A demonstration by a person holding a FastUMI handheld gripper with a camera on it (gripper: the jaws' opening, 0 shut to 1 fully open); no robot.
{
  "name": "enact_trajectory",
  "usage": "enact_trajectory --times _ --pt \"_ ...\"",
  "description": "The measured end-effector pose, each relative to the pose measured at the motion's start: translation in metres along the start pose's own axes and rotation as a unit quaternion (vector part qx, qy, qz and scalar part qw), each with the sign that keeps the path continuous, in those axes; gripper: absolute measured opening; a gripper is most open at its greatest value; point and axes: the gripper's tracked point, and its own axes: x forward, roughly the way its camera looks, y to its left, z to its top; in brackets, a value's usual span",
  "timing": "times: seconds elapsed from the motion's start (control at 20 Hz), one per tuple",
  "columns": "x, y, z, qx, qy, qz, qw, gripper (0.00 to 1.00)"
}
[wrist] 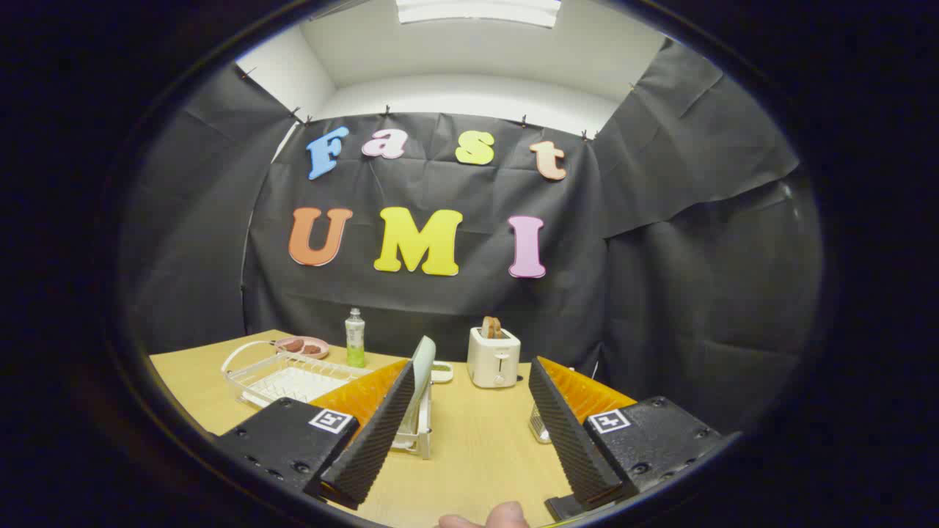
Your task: Take the plate from the dish rack, then take the spoon from the basket and place it into the plate.
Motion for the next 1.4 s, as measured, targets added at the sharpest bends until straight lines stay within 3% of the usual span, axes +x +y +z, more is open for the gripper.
enact_trajectory --times 0.7,1.2,1.4 --pt "0.013 0.008 -0.006 0.010 0.004 -0.001 1.000 1.00" --pt "0.042 0.030 0.007 0.063 0.050 0.059 0.995 1.00" --pt "0.070 0.024 0.026 0.050 0.072 0.069 0.994 1.00"
